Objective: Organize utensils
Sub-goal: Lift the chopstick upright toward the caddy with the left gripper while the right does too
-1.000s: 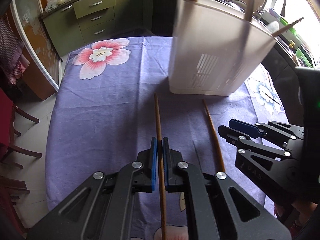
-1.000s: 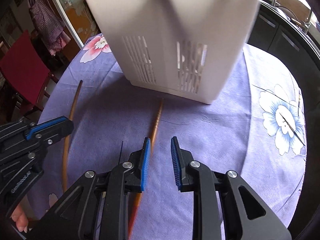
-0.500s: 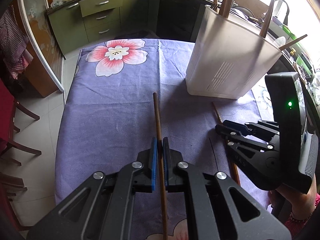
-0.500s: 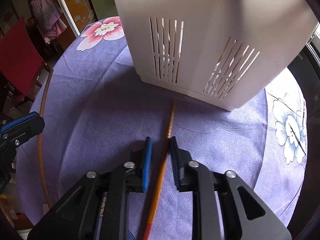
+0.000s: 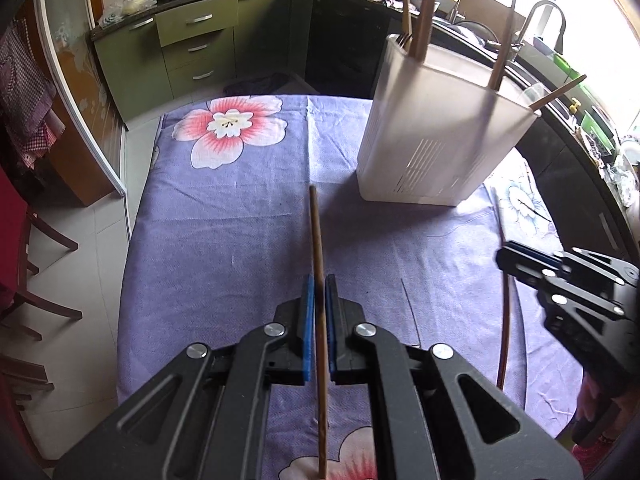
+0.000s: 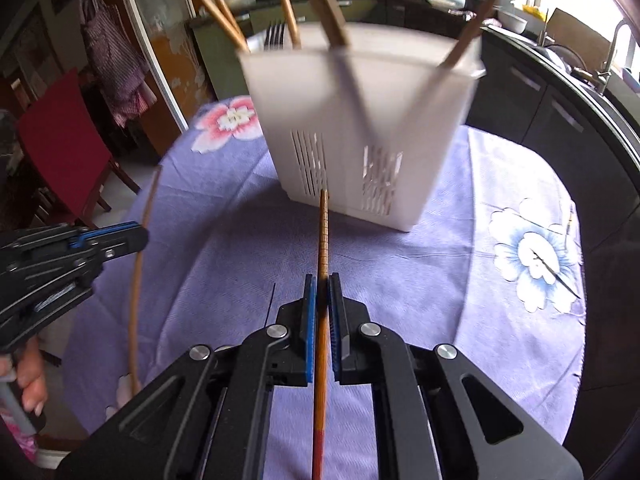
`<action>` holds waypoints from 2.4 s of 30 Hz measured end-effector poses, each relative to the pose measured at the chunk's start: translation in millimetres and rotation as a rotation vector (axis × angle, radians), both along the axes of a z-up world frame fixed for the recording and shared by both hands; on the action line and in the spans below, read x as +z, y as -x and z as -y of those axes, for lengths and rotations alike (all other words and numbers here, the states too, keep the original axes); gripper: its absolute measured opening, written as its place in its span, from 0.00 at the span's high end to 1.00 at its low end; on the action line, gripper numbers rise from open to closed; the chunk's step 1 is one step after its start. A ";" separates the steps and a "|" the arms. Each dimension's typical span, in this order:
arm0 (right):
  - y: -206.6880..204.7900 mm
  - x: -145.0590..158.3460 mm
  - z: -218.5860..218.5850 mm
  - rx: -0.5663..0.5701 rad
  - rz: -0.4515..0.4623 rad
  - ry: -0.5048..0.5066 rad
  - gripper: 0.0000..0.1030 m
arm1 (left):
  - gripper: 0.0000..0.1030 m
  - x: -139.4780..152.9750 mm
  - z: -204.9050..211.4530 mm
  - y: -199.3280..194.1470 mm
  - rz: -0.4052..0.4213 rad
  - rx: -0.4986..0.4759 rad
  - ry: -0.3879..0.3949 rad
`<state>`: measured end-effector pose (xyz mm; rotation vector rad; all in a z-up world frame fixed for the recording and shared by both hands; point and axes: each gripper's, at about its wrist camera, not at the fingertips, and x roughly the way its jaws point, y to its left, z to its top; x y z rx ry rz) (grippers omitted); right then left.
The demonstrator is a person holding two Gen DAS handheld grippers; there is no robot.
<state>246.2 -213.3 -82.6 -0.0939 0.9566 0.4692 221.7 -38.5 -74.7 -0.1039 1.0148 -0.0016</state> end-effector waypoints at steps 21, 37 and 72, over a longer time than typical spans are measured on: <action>89.8 69.0 84.9 -0.054 0.167 -0.143 0.93 | 0.95 -38.4 21.5 -27.1 -0.136 -0.008 -0.055; 90.9 67.9 84.8 -0.050 0.161 -0.148 0.93 | 0.94 -73.2 22.1 -59.3 -0.210 -0.001 -0.098; 113.8 76.5 84.2 -0.033 0.194 -0.153 0.93 | 0.96 77.6 27.7 90.4 0.288 -0.150 -0.029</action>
